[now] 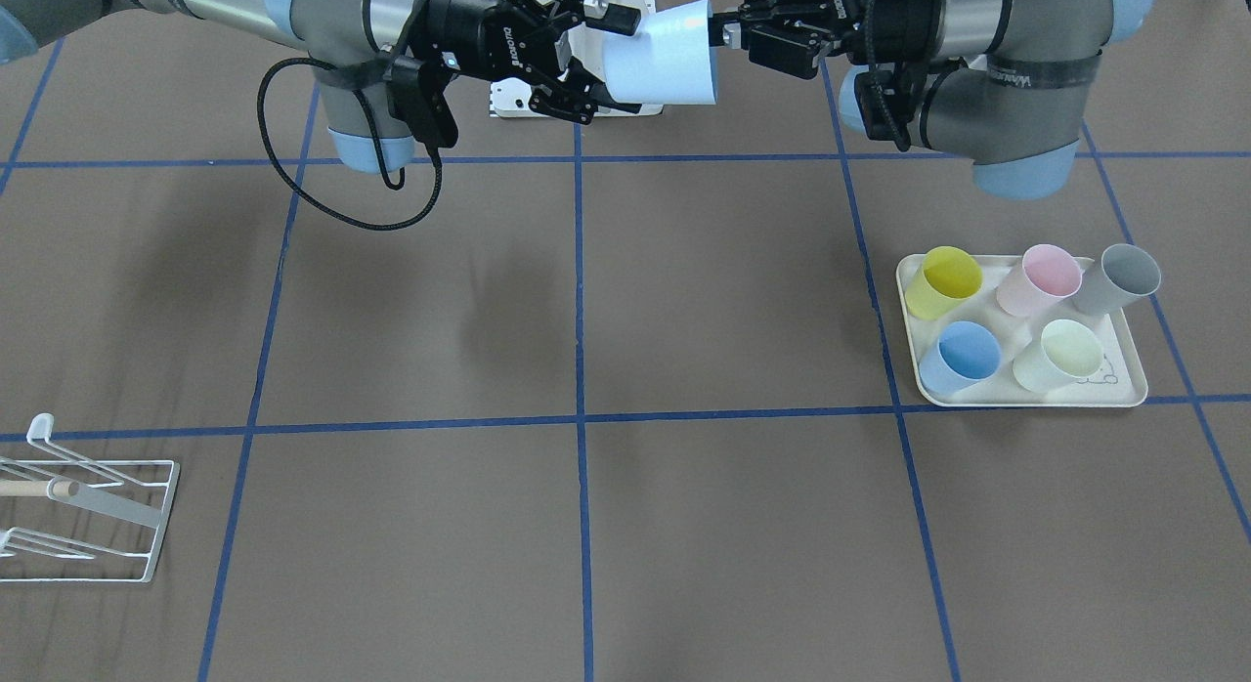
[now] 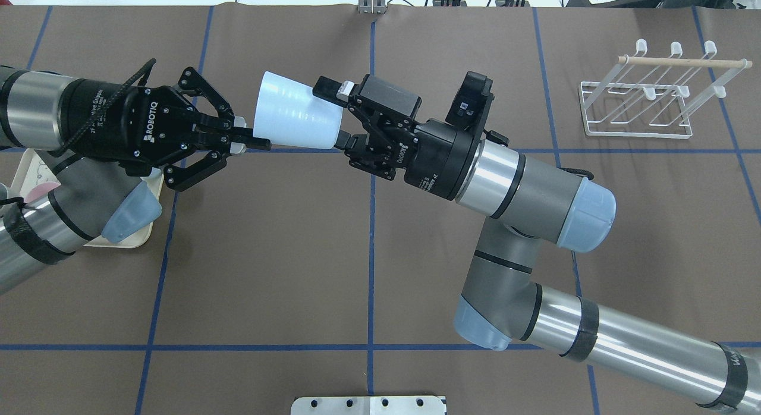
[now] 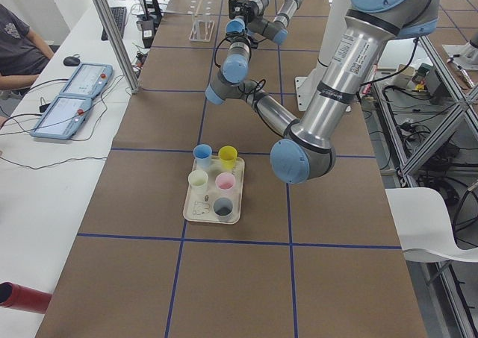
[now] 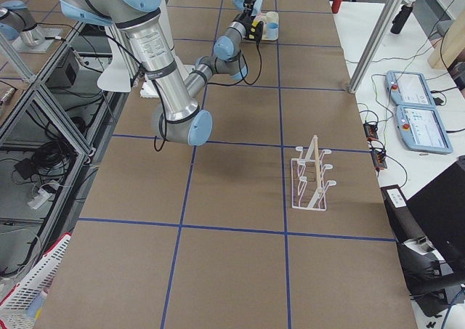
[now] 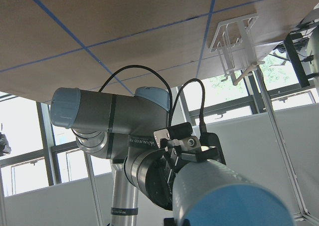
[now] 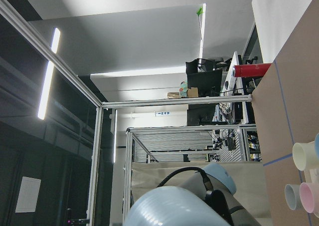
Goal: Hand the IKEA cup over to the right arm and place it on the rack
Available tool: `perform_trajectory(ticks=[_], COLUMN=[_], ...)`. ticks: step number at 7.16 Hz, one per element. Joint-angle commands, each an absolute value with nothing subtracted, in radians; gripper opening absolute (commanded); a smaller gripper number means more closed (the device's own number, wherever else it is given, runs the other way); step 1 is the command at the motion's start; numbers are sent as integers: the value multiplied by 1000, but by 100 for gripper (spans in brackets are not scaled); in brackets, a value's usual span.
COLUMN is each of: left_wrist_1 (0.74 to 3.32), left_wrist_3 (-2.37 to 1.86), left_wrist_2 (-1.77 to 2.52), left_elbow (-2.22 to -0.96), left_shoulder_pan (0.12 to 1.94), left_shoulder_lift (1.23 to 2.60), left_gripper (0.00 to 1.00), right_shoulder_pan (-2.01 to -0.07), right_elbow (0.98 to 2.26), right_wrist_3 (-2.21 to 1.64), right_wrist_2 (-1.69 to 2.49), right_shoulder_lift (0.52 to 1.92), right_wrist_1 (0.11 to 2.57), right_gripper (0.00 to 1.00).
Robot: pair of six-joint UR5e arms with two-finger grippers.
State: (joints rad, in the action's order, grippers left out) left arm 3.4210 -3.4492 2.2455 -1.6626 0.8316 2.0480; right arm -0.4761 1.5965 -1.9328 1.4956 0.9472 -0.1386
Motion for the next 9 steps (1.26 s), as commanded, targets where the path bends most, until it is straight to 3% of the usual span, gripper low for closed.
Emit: perform_trajectory(ticks=[1,2,6,9], left_wrist_1=[3439,3432,3430,3393], left_wrist_3=[-3444,-3450,-3302,-2887], left_wrist_2=[2246,2246,2249,2305], left_elbow=[-1658,-1655,-1660,-1559], left_shoulder_pan=[831,831,899,936], left_shoulder_lift=[2048,2046,1993,1939], left_gripper=[30,99,100,100], right_shoulder_pan=[-476,-476,-518,-712], right_elbow=[1597,1597,1600,1586], right_wrist_3=[-1931,-1931,-1883,-1621], right_wrist_2=[1496,1497,1509,1774], right_shoulder_lift=[953,953,979,1126], right_wrist_1=[-140,-140,-141,39], right_gripper=[16,0,0,2])
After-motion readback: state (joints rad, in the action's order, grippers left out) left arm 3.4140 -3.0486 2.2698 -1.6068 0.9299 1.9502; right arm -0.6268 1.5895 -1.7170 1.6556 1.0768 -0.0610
